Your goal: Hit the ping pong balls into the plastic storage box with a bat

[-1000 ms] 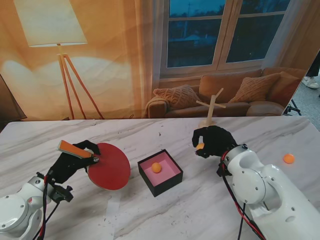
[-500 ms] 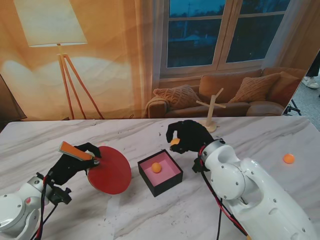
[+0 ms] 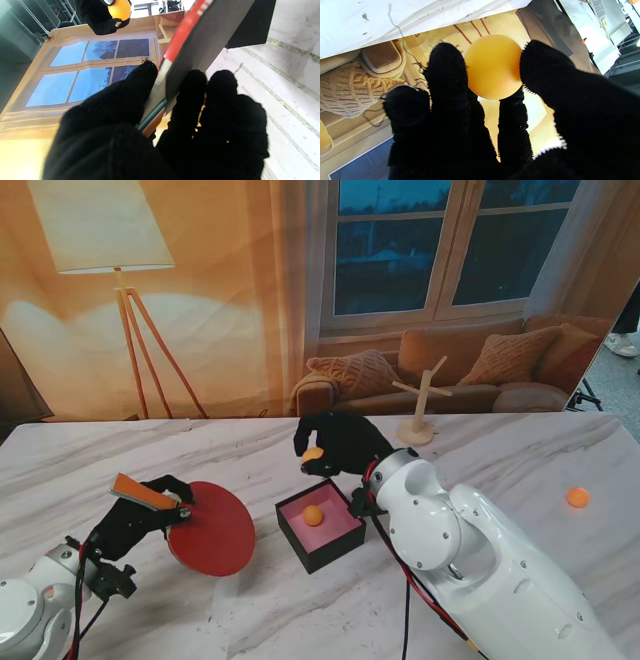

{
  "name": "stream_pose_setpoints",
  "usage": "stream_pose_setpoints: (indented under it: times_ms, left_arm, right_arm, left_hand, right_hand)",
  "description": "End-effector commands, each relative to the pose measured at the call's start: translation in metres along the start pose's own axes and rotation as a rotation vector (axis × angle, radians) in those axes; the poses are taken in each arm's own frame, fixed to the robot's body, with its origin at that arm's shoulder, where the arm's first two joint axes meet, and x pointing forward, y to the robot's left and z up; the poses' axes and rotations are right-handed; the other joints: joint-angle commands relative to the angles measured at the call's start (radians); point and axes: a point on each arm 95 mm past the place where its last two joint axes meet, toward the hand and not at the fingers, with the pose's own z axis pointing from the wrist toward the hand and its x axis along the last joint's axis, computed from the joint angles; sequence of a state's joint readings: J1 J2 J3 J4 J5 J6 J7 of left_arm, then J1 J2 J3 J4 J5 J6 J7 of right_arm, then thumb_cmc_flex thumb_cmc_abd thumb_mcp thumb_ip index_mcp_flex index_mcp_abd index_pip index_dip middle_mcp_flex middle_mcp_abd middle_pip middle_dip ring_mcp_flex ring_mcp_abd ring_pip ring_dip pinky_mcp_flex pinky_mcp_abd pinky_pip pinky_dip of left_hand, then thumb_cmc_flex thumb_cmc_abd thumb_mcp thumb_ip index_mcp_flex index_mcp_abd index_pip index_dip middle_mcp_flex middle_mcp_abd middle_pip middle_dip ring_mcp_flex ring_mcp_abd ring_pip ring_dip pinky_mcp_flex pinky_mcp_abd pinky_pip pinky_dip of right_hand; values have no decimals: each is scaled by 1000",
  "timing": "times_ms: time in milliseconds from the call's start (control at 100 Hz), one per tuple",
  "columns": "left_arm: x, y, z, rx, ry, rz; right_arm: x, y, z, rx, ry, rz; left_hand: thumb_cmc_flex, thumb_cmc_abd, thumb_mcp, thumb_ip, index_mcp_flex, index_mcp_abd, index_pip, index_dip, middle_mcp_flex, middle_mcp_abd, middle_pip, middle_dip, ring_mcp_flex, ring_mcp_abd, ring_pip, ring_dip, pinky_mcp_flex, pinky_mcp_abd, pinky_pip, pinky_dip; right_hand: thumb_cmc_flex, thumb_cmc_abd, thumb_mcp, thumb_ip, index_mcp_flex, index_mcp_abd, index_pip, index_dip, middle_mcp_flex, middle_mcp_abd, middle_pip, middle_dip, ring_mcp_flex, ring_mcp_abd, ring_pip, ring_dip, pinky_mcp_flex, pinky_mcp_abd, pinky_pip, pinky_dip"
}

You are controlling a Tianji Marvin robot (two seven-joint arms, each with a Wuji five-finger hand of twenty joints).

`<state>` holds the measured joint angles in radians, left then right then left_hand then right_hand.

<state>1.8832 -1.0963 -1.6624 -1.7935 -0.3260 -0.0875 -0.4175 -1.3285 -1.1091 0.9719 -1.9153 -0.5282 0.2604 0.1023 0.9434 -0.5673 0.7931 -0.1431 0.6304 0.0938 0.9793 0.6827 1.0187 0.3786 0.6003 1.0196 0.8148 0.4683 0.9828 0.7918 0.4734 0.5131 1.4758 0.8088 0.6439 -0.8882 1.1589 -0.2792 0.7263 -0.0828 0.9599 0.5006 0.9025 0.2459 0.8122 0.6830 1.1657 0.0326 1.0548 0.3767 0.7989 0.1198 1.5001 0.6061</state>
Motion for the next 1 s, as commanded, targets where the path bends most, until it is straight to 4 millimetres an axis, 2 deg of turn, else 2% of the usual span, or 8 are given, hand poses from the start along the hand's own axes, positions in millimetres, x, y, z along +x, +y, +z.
stream_pose_setpoints:
  times_ms: [0,350,770,990]
  left_arm:
    - [-2,4,0,20,6,-21]
    - [2,10,6,29,21,-38]
    - [12,27,20,137,-35,-40]
    - [14,32,24,137,-39,-60]
  right_arm:
    - [13,4,3,-12,25,-2]
    - [23,1,6,-12,49,17]
    - [34,2,10,-20,72,34]
    - [35,0,11,-22,64,47]
  left_hand:
    - [59,8,96,-5,29,14,7,13,-44,-107,-37,17,-3,65,19,9,-12,-95,-16,21]
    - [51,8,99,-9,21,22,12,15,-40,-104,-30,19,7,62,30,12,-1,-98,-8,24]
    - [51,7,105,-20,15,64,19,12,-30,-73,0,1,41,85,67,16,50,-72,23,28]
    - [51,8,106,-23,14,66,22,11,-33,-71,10,-8,40,89,72,13,53,-68,25,25]
  right_hand:
    - [148,52,102,16,91,-3,105,26,73,-96,53,37,28,-4,22,8,15,-1,46,1]
    - [148,53,101,17,91,-3,104,26,73,-97,52,37,27,-6,22,10,15,-1,46,1]
    - [148,54,101,17,92,-5,104,27,73,-98,51,38,27,-5,21,11,15,-1,46,1]
    - [149,53,101,17,91,-5,104,27,72,-98,50,38,27,-5,21,11,14,-2,44,1]
